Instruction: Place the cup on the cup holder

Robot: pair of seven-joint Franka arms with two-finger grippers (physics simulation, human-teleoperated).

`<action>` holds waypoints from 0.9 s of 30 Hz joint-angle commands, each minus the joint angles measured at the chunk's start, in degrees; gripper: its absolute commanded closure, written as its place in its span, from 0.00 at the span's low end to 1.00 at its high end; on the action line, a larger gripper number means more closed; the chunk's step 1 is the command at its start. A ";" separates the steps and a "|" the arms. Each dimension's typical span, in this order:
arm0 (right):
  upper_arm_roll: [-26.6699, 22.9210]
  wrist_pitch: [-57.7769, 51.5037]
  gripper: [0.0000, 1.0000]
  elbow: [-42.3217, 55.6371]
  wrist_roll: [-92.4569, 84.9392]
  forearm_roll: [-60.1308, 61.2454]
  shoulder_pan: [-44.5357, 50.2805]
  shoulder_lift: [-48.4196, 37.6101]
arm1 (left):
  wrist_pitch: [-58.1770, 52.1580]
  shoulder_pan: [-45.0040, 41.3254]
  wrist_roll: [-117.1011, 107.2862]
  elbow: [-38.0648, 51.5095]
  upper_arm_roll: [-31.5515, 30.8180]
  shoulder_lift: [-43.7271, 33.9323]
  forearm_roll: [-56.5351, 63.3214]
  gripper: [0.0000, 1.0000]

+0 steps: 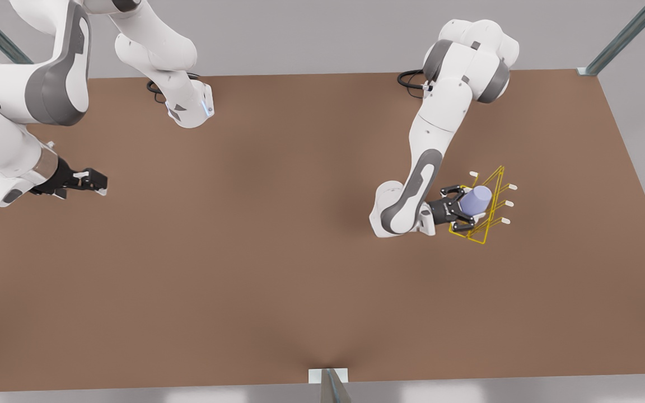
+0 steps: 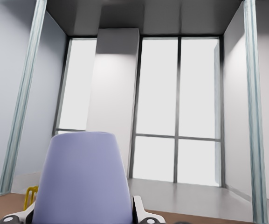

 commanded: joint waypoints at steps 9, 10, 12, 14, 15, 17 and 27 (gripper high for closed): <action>-0.24 2.39 0.00 0.78 -0.03 -0.99 -1.07 0.88 | -0.70 -0.48 -11.15 -1.72 -0.08 0.24 -0.09 0.27; -0.33 2.83 0.00 0.77 -0.03 -0.90 -1.33 1.41 | -0.71 -0.48 -11.15 -1.72 -0.08 0.24 -0.09 0.27; -0.41 2.83 0.00 0.78 -0.12 -0.98 -1.95 1.41 | -0.79 -0.39 -11.59 -1.72 -0.08 0.33 -0.27 0.27; -0.41 2.48 0.00 0.60 0.05 -1.34 -3.18 1.59 | -0.79 -0.13 -11.59 -1.72 -0.08 0.76 -0.27 0.27; -0.41 2.12 0.00 0.60 -0.03 -1.34 -2.65 1.59 | -0.79 -0.04 -11.51 -1.72 -0.08 0.77 -0.27 0.15; -0.15 2.83 0.00 0.16 0.05 -1.51 -2.12 1.76 | -0.79 0.22 -11.51 -1.72 -0.08 0.77 -0.27 0.00; -0.06 1.24 0.00 -0.10 1.81 -0.72 -2.74 0.00 | -3.69 -7.42 -5.18 5.21 -10.89 -7.14 -12.66 0.00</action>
